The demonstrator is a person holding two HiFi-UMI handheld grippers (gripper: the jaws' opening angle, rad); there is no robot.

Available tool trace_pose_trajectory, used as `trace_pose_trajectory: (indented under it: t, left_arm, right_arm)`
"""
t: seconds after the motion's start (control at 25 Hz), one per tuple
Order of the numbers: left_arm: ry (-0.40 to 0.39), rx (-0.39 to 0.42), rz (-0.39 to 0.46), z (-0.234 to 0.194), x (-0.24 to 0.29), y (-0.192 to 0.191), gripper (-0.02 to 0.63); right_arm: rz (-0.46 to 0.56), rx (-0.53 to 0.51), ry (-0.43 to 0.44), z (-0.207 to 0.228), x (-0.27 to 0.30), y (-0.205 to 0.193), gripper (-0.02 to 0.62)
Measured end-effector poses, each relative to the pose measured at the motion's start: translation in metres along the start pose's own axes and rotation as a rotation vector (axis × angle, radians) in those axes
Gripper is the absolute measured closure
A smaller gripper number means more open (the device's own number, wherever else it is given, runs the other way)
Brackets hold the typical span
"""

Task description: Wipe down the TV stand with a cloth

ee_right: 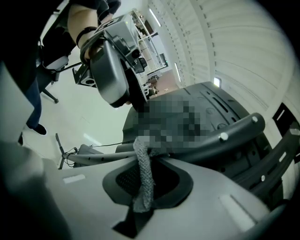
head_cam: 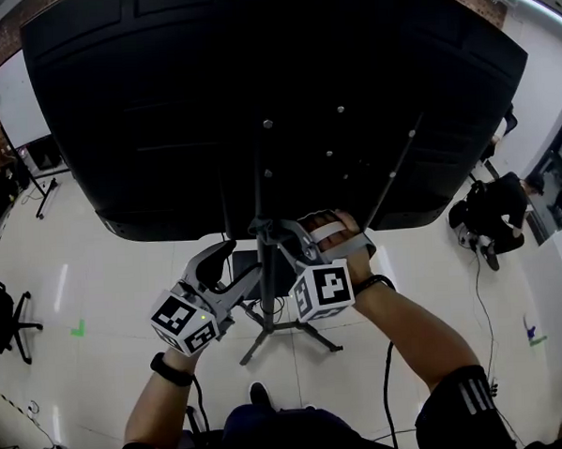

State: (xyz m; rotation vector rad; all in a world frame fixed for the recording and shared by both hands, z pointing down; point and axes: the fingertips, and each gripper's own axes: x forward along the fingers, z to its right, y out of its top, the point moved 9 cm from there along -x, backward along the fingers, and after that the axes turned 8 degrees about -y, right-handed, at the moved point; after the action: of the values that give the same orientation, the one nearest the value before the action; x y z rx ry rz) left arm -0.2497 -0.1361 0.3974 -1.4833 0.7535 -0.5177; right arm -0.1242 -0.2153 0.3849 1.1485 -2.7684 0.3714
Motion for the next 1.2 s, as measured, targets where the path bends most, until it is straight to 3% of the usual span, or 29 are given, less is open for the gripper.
trace_pose_trajectory:
  t: [0.44, 1.2]
  left_arm:
    - [0.032, -0.126, -0.053, -0.014, -0.005, -0.098, 0.313]
    - [0.095, -0.311, -0.226, -0.028, -0.027, -0.286, 0.299]
  right_arm:
    - [0.010, 0.044, 0.138, -0.091, 0.025, -0.017, 0.560]
    - [-0.052, -0.019, 0.232, -0.283, 0.063, -0.049, 0.560]
